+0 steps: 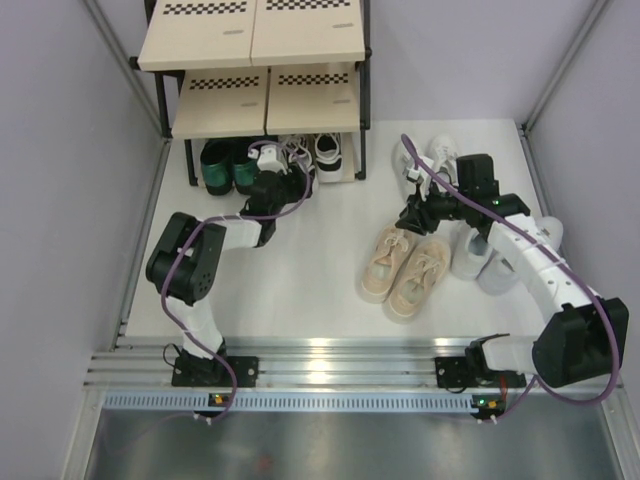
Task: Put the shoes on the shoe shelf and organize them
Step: Adjust the shoe at the shoe shelf.
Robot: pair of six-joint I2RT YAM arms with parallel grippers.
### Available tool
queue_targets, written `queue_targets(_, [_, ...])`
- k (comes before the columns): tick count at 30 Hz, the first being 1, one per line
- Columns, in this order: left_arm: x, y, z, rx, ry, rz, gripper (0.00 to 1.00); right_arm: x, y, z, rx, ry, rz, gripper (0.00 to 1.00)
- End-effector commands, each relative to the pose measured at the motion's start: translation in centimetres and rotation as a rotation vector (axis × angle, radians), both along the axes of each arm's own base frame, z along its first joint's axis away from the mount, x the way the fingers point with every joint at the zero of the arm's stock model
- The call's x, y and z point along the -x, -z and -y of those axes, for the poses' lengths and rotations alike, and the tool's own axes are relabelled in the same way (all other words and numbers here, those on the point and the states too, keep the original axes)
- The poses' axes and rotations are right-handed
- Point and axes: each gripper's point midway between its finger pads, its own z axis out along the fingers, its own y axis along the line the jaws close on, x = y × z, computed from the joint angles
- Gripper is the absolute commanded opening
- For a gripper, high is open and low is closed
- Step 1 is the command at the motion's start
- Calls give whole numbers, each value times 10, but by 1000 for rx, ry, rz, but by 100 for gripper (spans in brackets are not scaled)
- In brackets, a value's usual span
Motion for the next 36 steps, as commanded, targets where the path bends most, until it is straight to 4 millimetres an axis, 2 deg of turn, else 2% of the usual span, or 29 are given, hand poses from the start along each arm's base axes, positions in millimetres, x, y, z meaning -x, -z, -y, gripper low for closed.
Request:
queue_targets(1, [-20, -15, 1, -10, -42, 62, 71, -6, -3, 2, -7, -7, 33, 32])
queue_targets(6, [-23, -11, -6, -6, -99, 32, 67, -7, -2, 2, -5, -5, 29, 32])
queue_targets(15, [-25, -16, -16, 17, -140, 24, 50, -8, 0, 3, -2, -2, 25, 32])
queue_targets(21, [-28, -23, -24, 30, -154, 31, 49, -9, 2, 4, 5, 0, 25, 32])
queue_targets(31, [-32, -40, -33, 60, -164, 48, 54, -11, 4, 6, 19, 9, 27, 32])
queue_targets(36, [-24, -57, -25, 90, -105, 69, 66, -10, 7, 6, 53, -16, 33, 32])
